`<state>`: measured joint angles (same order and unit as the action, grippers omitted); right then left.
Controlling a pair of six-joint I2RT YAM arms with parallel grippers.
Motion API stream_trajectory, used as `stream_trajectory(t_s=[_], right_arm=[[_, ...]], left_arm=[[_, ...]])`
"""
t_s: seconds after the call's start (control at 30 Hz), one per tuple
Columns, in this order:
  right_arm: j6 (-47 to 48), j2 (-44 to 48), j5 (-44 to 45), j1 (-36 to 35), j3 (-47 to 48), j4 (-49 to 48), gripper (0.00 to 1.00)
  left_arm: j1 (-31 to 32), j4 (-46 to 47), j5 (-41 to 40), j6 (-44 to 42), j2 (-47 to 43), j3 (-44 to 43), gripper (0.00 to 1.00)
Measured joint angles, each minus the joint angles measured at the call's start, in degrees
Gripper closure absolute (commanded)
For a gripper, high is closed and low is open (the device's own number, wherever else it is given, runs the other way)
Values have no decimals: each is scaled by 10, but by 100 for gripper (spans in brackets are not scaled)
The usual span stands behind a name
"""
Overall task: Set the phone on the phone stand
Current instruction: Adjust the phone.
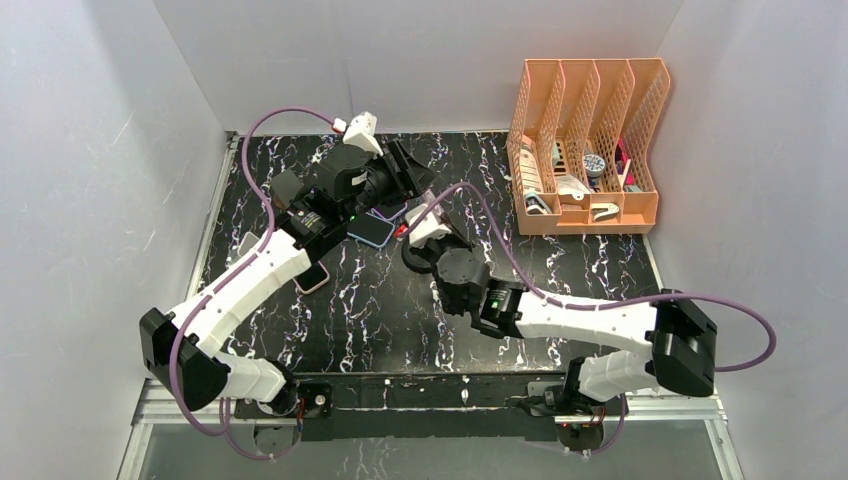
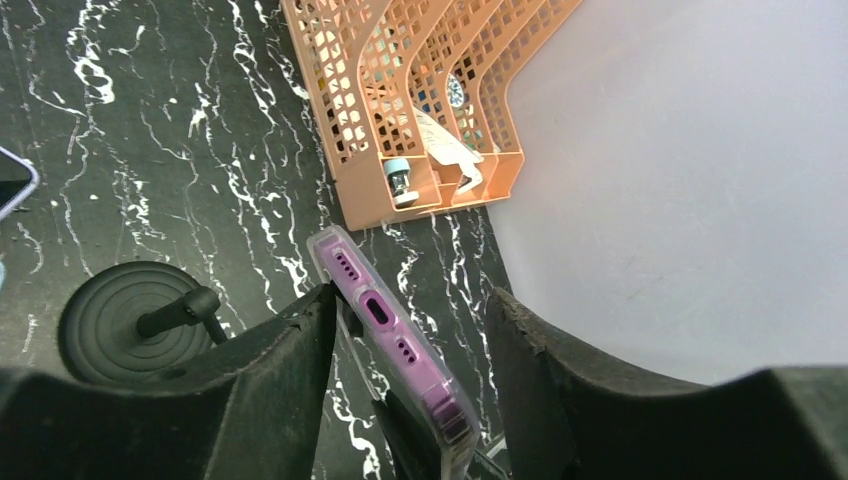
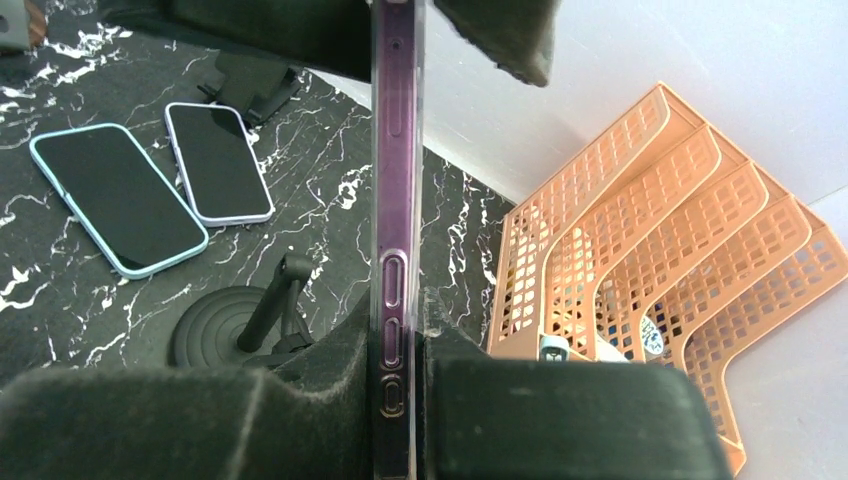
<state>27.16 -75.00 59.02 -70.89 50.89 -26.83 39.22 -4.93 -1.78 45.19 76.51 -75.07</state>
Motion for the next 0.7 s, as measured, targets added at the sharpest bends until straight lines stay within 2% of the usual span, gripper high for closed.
stream_trajectory(t_s=[0.1,0.17,0.2,0.33,0.43,0.47,0.5,0.57,0.6,0.7], right_arm=[[30,-19,18,-13,0,-29,99],[54,-27,31,-17,0,-42,99],[80,-34,41,-19,0,-47,99],[158,-67,80,-28,-1,-73,99],[180,-76,92,-31,-2,-87,97],[185,-76,93,-31,-2,-92,84],[189,-76,94,-32,-2,-95,64],[191,-76,94,-35,-2,-101,46],[178,-72,83,-37,-2,-101,33],[124,-35,30,-54,-1,-78,4]], left_arm=[[0,0,1,-1,0,3,70],[-1,0,2,4,0,6,93],[0,-2,-2,7,0,6,100],[3,-16,-24,43,0,17,100],[2,-1,-21,42,-5,36,100],[2,9,-20,38,-8,42,100],[2,16,-20,34,-11,45,100],[-1,27,-18,22,-18,52,100],[-4,37,-14,8,-22,59,100],[-15,72,3,-31,-24,70,100]])
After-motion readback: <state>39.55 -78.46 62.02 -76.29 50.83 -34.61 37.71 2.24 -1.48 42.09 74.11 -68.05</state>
